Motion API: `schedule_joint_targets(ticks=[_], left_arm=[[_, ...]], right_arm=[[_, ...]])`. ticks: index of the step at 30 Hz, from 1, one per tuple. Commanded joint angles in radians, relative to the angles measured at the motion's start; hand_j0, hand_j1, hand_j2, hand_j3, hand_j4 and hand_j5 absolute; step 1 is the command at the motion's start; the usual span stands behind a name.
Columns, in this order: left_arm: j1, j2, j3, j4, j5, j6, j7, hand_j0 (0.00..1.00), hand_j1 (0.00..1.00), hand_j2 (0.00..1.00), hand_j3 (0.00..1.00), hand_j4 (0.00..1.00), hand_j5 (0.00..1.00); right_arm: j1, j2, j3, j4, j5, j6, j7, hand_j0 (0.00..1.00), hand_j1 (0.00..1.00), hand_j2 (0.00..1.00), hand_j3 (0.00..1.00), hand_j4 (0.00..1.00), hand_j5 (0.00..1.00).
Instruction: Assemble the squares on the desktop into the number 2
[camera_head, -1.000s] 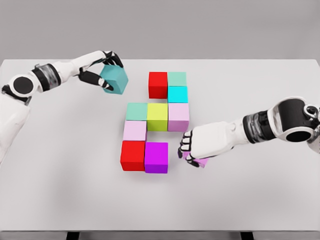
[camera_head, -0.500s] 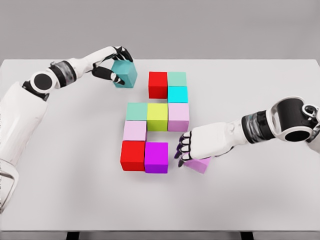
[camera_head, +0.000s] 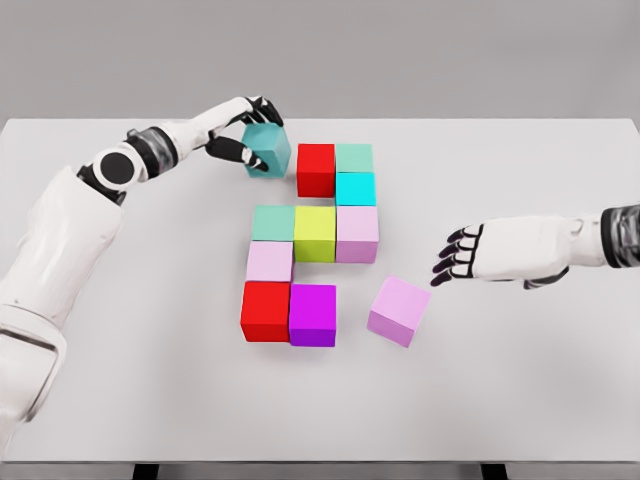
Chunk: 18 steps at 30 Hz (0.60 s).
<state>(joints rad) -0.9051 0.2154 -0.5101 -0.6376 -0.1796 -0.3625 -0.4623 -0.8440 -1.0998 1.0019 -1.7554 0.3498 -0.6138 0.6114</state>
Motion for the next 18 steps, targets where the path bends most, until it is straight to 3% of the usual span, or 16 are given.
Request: schedule_joint_targets(ticks=[1, 4, 18], left_arm=[[0.0, -0.004, 0.002, 0.001, 0.006, 0.001, 0.002, 0.32, 0.32, 0.32, 0.32, 0.32, 0.32], [0.002, 0.001, 0.002, -0.001, 0.009, -0.003, 0.002, 0.32, 0.32, 0.32, 0.32, 0.32, 0.32], [0.009, -0.01, 0.002, -0.001, 0.012, 0.002, 0.001, 0.33, 0.33, 0.33, 0.33, 0.33, 0.33]], right_arm=[[0.006, -0.049, -0.005, 0.001, 0.001, 0.003, -0.001, 1.0, 1.0, 1.0, 1.0, 1.0, 1.0], [0.04, -0.049, -0.006, 0.004, 0.037, 0.003, -0.001, 1.0, 1.0, 1.0, 1.0, 1.0, 1.0], [0.042, 0.032, -0.006, 0.016, 0.046, 0.003, -0.001, 1.0, 1.0, 1.0, 1.0, 1.0, 1.0]])
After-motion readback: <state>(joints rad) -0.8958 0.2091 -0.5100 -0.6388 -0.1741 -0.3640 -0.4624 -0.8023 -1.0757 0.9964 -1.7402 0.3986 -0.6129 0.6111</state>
